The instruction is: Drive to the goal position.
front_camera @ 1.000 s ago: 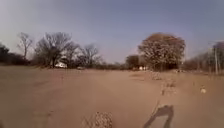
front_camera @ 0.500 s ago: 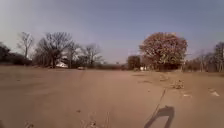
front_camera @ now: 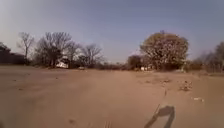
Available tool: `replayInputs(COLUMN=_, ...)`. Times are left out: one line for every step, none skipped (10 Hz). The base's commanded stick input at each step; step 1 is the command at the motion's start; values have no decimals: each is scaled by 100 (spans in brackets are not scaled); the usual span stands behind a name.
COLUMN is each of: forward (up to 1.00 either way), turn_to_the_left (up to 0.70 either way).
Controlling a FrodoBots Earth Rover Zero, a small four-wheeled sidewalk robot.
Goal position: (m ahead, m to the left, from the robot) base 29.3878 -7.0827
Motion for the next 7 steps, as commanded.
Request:
replayInputs(forward=70, turn_to_the_left=0)
replayInputs(forward=70, turn_to_the_left=0)
replayInputs(forward=70, turn_to_the_left=0)
replayInputs(forward=70, turn_to_the_left=0)
replayInputs(forward=70, turn_to_the_left=0)
replayInputs(forward=70, turn_to_the_left=0)
replayInputs(forward=70, turn_to_the_left=0)
